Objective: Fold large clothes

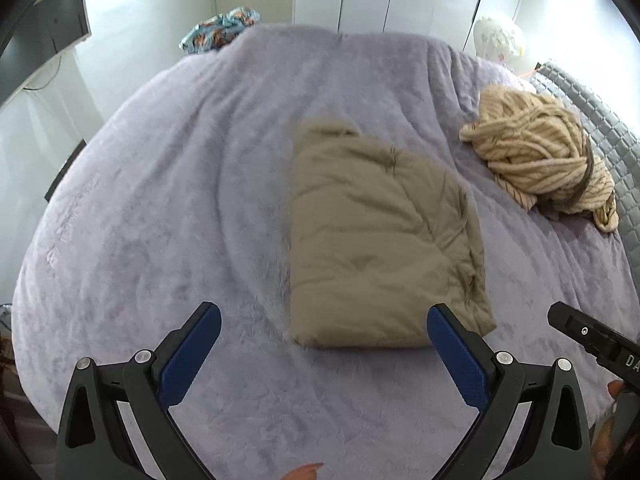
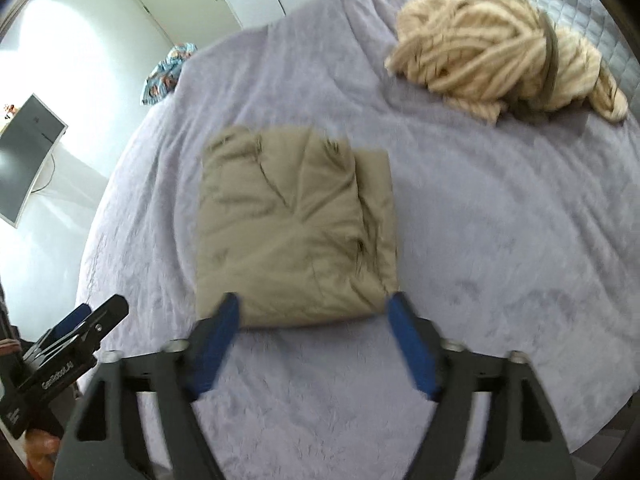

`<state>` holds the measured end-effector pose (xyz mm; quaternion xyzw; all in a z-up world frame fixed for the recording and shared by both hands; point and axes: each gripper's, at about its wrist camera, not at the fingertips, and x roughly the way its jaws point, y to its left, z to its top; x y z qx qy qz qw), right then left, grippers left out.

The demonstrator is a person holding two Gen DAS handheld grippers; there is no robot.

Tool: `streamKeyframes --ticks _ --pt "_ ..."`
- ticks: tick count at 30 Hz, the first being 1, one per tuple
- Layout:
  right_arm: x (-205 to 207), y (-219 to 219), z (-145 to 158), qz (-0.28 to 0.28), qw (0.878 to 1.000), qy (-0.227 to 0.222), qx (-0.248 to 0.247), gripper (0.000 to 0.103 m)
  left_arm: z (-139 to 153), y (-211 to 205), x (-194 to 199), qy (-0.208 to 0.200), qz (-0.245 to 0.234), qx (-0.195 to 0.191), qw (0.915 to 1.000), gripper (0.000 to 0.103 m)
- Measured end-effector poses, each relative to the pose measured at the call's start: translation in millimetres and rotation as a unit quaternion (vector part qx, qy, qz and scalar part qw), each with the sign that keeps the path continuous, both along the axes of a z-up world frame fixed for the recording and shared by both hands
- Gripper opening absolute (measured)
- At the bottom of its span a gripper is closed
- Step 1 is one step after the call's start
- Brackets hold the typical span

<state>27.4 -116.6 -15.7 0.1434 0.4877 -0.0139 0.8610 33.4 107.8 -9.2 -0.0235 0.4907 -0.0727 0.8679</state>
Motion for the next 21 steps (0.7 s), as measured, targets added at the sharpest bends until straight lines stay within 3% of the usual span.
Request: streamKeyframes --ticks 8,21 --pt "2.3 13.3 27.1 0.005 0.997 -0.036 -0.061 0.088 24.6 0.5 -4.8 -0.03 0.005 0.006 0.9995 0.103" --pt "3.3 17.1 36.3 0.011 0.997 -0.046 -0.063 0.088 38.6 3.4 -14.8 -0.048 0.014 0.01 0.9987 0.103"
